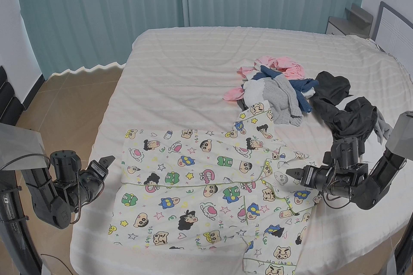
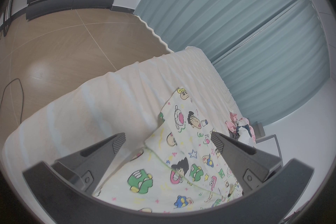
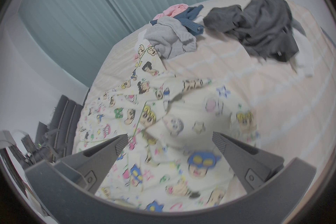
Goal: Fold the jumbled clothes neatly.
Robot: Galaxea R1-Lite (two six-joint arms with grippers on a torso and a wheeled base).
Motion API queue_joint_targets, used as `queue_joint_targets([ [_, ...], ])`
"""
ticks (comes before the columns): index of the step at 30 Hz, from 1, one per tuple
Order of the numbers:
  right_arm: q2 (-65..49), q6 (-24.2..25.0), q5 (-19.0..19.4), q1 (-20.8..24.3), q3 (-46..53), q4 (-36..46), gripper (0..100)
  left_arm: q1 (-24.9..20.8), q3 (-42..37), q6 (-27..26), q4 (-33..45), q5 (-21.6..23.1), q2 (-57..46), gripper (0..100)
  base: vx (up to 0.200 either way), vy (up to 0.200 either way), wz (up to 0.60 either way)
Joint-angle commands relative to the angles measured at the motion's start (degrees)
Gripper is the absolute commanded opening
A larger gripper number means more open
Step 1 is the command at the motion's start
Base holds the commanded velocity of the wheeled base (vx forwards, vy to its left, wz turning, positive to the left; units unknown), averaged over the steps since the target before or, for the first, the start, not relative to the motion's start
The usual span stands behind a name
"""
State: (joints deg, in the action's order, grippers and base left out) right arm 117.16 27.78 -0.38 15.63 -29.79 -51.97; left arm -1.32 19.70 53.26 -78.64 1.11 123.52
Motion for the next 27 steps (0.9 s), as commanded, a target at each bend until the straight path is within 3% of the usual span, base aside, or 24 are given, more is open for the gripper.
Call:
queue_joint_targets([
  [1,-5.28,6.49,0.38,4.67,4.92,0.20,100,-0.09,-0.10,-0.09,-0.02,-0.05,-0.29,100,-0.200,0.000,0.00],
  [7,-4.49,8.96,0.47,8.81,13.36,-0.15,100,-0.70,-0.80,-0.26,-0.02,0.03,-0.91,100,-0.200,0.000,0.00],
  [11,-2.82,8.96,2.22,9.24,15.12,-0.77,100,-2.20,-3.35,-0.70,-0.11,0.47,-1.17,100,0.000,0.000,0.00],
  [18,1.75,8.34,3.45,11.35,17.49,-1.03,100,-5.89,-9.86,-10.72,-0.02,2.85,0.15,100,0.000,0.000,0.00],
  [21,3.77,8.34,3.37,11.97,18.10,-1.64,100,-6.68,-10.56,-10.72,-0.02,3.81,0.85,100,0.000,0.000,0.00],
  [27,10.01,8.78,3.10,13.20,19.60,-10.61,100,-6.68,-10.56,-11.07,-0.02,3.72,3.40,100,0.000,0.000,0.00],
])
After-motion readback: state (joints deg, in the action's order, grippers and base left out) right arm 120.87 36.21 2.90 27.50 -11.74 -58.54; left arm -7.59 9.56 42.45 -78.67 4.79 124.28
